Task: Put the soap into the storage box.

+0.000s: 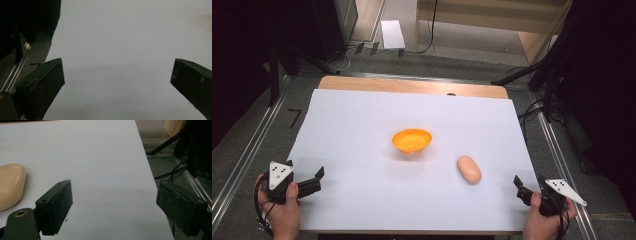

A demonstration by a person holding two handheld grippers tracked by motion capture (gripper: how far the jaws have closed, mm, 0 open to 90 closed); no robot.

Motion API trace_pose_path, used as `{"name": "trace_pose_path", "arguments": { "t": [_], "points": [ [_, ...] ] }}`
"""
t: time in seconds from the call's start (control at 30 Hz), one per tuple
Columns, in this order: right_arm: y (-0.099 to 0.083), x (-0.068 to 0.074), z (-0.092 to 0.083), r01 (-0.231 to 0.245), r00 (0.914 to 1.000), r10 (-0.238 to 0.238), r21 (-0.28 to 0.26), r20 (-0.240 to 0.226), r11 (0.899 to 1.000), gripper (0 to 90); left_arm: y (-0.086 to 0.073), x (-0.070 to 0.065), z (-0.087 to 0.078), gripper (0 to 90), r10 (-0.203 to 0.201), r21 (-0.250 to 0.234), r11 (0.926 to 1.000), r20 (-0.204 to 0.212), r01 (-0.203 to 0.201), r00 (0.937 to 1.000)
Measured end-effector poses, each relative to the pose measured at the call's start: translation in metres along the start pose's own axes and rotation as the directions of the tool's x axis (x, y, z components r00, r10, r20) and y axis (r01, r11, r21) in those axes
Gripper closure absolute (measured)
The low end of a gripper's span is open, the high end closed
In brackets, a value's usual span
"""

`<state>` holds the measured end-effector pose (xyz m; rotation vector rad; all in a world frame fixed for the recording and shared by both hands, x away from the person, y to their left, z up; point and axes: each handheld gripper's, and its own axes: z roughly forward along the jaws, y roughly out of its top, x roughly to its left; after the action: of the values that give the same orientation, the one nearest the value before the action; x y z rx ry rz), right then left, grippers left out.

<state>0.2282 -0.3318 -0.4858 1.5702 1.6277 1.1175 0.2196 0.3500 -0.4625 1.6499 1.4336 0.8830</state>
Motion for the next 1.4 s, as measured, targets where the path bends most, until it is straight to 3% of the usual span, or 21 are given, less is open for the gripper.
{"name": "trace_pose_path", "arguments": {
  "t": [0.27, 0.37, 0.47, 0.5, 0.53, 0.57, 0.63, 0.67, 0.8, 0.83, 1.0, 1.03, 1.23, 1.4],
  "points": [
    [0.006, -0.002, -0.004, 0.069, 0.9975, -0.068, 0.084, -0.022, 0.994, 13.0, 0.0, 0.0, 0.001, 0.0, 0.002, 0.011, 0.9999, -0.008, -0.002, 1.0],
    [0.014, 0.004, -0.002, 0.129, 0.9913, -0.123, 0.165, -0.045, 0.978, 13.0, 0.0, 0.0, 0.0, 0.0, 0.003, 0.005, 1.0, -0.004, -0.003, 1.0],
    [0.018, 0.006, -0.003, 0.142, 0.9889, -0.13, 0.199, -0.072, 0.97, 13.0, 0.0, -0.001, 0.001, 0.0, 0.016, 0.008, 0.9998, -0.006, -0.016, 0.9998],
    [0.023, 0.008, -0.001, 0.164, 0.9848, -0.145, 0.244, -0.096, 0.956, 12.5, 0.0, -0.002, 0.0, 0.0, 0.021, 0.006, 0.9998, -0.006, -0.021, 0.9998],
    [0.023, 0.008, -0.001, 0.164, 0.9848, -0.145, 0.244, -0.096, 0.956, 12.5, 0.0, -0.002, 0.0, 0.0, 0.021, 0.003, 0.9998, -0.005, -0.021, 0.9998],
    [0.028, 0.01, 0.001, 0.188, 0.9803, -0.163, 0.28, -0.112, 0.941, 12.2, 0.0, -0.002, 0.001, 0.0, 0.02, 0.006, 0.9998, -0.006, -0.02, 0.9998],
    [0.032, 0.012, 0.004, 0.207, 0.9756, -0.173, 0.299, -0.135, 0.931, 12.2, 0.0, -0.003, 0.001, 0.0, 0.027, 0.012, 0.9996, -0.005, -0.027, 0.9996],
    [0.032, 0.012, 0.004, 0.207, 0.9756, -0.173, 0.299, -0.135, 0.931, 12.2, 0.0, -0.003, 0.001, 0.0, 0.03, 0.011, 0.9995, -0.005, -0.03, 0.9995],
    [0.038, 0.021, 0.012, 0.241, 0.9646, -0.183, 0.353, -0.19, 0.904, 11.3, 0.0, -0.004, 0.001, 0.0, 0.051, 0.013, 0.9986, 0.01, -0.051, 0.9986],
    [0.038, 0.021, 0.012, 0.241, 0.9646, -0.183, 0.353, -0.19, 0.904, 11.3, 0.0, -0.004, 0.001, 0.0, 0.05, 0.013, 0.9987, 0.014, -0.05, 0.9987],
    [0.044, 0.032, 0.017, 0.273, 0.9566, -0.205, 0.388, -0.208, 0.88, 9.1, 0.0, -0.005, 0.001, 0.0, 0.057, 0.012, 0.9983, 0.019, -0.057, 0.9982],
    [0.046, 0.036, 0.019, 0.285, 0.9529, -0.212, 0.401, -0.217, 0.87, 9.1, 0.0, -0.005, 0.001, 0.0, 0.058, 0.011, 0.9982, 0.018, -0.058, 0.9982],
    [0.051, 0.042, 0.025, 0.282, 0.9519, -0.195, 0.429, -0.236, 0.858, 9.2, 0.0, -0.004, 0.0, 0.0, 0.056, 0.008, 0.9984, 0.022, -0.056, 0.9982],
    [0.055, 0.052, 0.027, 0.299, 0.9474, -0.21, 0.437, -0.242, 0.848, 9.2, 0.0, -0.004, 0.0, 0.0, 0.062, 0.009, 0.998, 0.023, -0.063, 0.9978]
  ]
}}
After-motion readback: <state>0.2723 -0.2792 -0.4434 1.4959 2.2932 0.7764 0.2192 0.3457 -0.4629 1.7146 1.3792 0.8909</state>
